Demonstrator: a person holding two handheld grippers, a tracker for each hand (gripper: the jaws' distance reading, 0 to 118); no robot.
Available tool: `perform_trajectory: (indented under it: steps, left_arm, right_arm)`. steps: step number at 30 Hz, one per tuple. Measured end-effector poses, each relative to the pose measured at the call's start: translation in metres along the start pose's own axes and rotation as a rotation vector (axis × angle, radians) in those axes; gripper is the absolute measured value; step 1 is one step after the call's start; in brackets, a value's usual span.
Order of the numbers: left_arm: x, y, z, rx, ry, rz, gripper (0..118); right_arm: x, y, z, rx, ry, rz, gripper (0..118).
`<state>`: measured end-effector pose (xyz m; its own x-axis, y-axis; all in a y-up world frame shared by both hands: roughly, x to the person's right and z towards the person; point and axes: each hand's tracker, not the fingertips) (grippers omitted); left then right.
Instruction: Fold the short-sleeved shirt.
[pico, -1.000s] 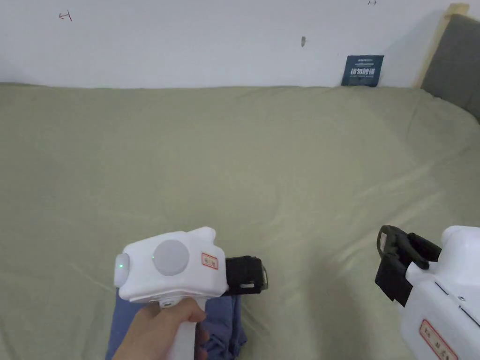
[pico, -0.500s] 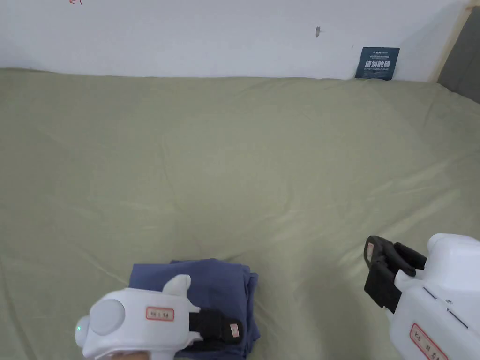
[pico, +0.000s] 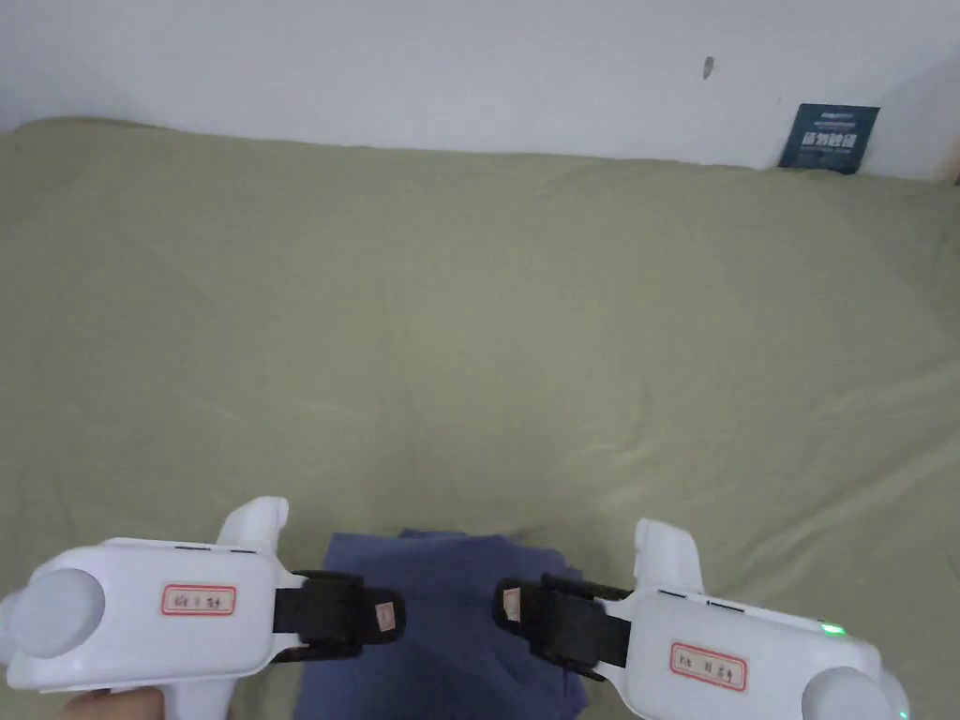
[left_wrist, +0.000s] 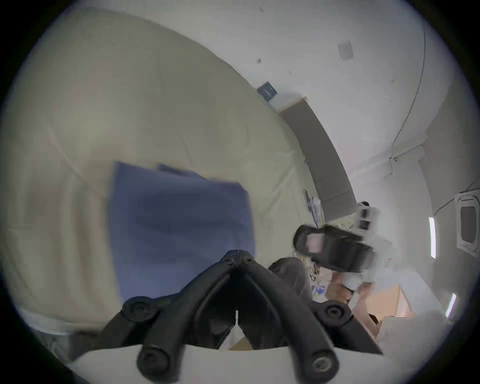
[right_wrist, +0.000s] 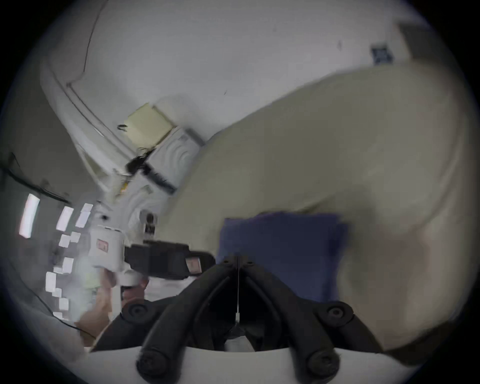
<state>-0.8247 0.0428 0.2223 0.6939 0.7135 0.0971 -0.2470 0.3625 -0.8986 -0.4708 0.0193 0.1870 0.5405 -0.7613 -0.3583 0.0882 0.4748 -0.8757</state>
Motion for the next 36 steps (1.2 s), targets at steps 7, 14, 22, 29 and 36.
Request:
perform_trajectory:
  steps: [7, 14, 22, 29, 36]
  left_arm:
    - [-0.091, 0.023, 0.015, -0.024, 0.037, 0.145, 0]
    - [-0.104, 0.027, -0.033, -0.138, -0.210, 0.250, 118]
    - [-0.097, 0.030, -0.079, -0.128, -0.320, 0.173, 81]
    - [-0.112, 0.040, -0.064, -0.138, -0.211, 0.209, 31]
    - [-0.164, 0.071, 0.063, -0.054, -0.068, 0.221, 31]
  right_arm:
    - [0.110, 0.000, -0.060, -0.096, 0.122, -0.386, 3]
    - [0.136, -0.006, -0.055, -0.109, 0.305, -0.524, 3]
    - [0.132, -0.004, -0.054, -0.117, 0.341, -0.568, 3]
    - [0.093, 0.010, -0.037, -0.109, 0.248, -0.430, 3]
    - [0.051, 0.034, -0.018, -0.104, 0.239, -0.233, 3]
